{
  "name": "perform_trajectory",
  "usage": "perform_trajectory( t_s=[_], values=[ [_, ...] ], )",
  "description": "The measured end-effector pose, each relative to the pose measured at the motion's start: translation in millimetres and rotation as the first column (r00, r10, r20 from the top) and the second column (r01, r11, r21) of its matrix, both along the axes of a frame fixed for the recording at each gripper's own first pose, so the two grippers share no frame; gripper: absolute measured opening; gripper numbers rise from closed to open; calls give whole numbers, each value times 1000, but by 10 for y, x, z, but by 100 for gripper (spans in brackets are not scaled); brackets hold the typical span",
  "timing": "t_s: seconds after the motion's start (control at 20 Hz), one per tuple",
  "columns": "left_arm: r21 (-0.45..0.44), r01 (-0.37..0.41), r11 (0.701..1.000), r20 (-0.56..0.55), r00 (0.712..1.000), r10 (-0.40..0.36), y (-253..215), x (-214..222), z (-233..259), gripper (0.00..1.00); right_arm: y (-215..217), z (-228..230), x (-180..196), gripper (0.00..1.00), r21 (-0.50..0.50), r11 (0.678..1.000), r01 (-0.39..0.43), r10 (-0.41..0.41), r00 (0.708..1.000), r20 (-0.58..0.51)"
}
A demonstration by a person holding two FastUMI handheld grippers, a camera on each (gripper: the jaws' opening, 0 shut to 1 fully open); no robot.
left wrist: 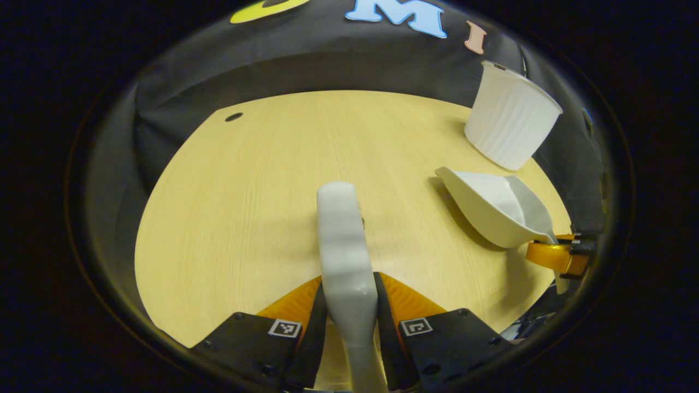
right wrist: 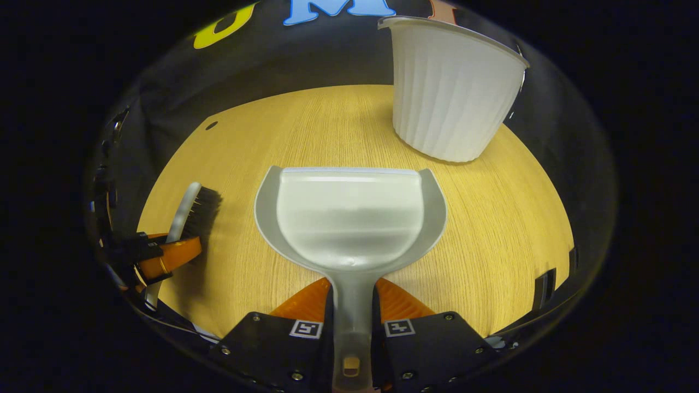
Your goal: Pick up the small broom and dustpan from the desktop, sweep the trash into the dustpan with the broom, and then empty the trash into the garbage bin.
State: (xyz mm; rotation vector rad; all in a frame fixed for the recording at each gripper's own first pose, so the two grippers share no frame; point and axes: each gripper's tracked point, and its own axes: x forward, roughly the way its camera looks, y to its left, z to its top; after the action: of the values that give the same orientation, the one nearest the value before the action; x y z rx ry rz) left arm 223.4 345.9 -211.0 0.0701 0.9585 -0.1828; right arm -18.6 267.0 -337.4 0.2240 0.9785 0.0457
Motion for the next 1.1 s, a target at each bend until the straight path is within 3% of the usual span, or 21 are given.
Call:
perform_trajectory(
  t_s=[0.55,0.8,0.85,0.9,0.95,1.0,1.05,1.1],
  values=[
    [38,-19,999,26,999,18,-25,127,27,55,11,-19,-22,33,10,1000,-25,26,999,-20],
    [29,-34,999,27,999,34,-36,96,47,72,2,-7,-16,31,54,998,-25,26,999,-27],
    [26,-38,999,30,999,38,-49,85,47,75,-10,0,-24,35,58,998,-32,34,999,-24],
    [24,-39,999,35,999,38,-64,80,53,77,-43,8,-33,46,50,998,-38,40,999,-27],
    [25,-41,999,45,998,39,-64,81,70,89,-58,48,-47,41,52,998,-46,47,999,-23],
    [26,-43,999,59,997,42,-65,80,105,95,-45,56,-63,54,59,997,-53,54,998,-22],
    [25,-43,999,75,996,41,-76,84,126,100,-37,88,-84,54,72,996,-60,62,998,-19],
    [23,-44,999,94,995,42,-94,95,165,96,-40,122,-100,72,80,994,-68,69,997,-17]
  ],
)
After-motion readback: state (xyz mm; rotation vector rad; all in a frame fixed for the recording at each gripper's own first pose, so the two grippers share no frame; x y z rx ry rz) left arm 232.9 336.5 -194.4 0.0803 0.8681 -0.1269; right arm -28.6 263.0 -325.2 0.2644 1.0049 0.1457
